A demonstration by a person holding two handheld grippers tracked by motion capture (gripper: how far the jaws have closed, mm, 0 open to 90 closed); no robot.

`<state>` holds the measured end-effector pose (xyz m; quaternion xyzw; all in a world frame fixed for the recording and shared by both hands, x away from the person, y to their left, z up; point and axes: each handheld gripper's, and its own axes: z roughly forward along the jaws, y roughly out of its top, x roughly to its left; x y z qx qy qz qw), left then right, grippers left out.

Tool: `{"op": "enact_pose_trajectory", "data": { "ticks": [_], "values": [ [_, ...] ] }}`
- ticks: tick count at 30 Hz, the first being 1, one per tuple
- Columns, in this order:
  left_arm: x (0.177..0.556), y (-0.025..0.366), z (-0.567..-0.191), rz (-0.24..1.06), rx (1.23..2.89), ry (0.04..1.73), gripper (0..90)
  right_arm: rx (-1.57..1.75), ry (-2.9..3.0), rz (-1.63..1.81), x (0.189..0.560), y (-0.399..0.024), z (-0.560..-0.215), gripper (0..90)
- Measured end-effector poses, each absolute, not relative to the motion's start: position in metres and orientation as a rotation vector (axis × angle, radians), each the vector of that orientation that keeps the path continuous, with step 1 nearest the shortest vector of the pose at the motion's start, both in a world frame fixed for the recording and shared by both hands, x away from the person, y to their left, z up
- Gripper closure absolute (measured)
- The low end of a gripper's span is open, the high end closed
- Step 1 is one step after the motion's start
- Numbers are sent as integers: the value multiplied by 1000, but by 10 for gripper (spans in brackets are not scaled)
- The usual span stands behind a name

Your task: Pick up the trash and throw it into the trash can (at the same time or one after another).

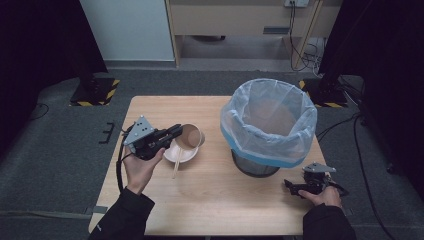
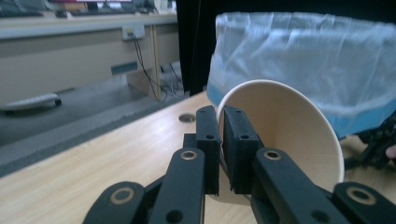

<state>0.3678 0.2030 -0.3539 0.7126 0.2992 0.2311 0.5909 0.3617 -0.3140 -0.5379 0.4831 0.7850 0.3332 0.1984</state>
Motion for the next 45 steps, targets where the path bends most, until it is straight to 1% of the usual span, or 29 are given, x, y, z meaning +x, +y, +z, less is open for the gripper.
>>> {"op": "enact_pose_trajectory", "data": {
  "ticks": [9, 22, 32, 42, 45],
  "values": [
    [354, 219, -328, 555, 1520, 676, 849, 1350, 2199, 932, 362, -314, -538, 58],
    [353, 227, -305, 591, 1433, 656, 850, 1342, 2204, 931, 362, -314, -538, 51],
    [368, 206, -277, 605, 1386, 621, 850, 1354, 2204, 933, 362, -313, -538, 46],
    [380, 185, -261, 607, 1375, 599, 850, 1354, 2205, 934, 362, -313, -538, 44],
    [386, 173, -258, 601, 1375, 593, 850, 1353, 2205, 934, 362, -313, -538, 44]
  ]
}}
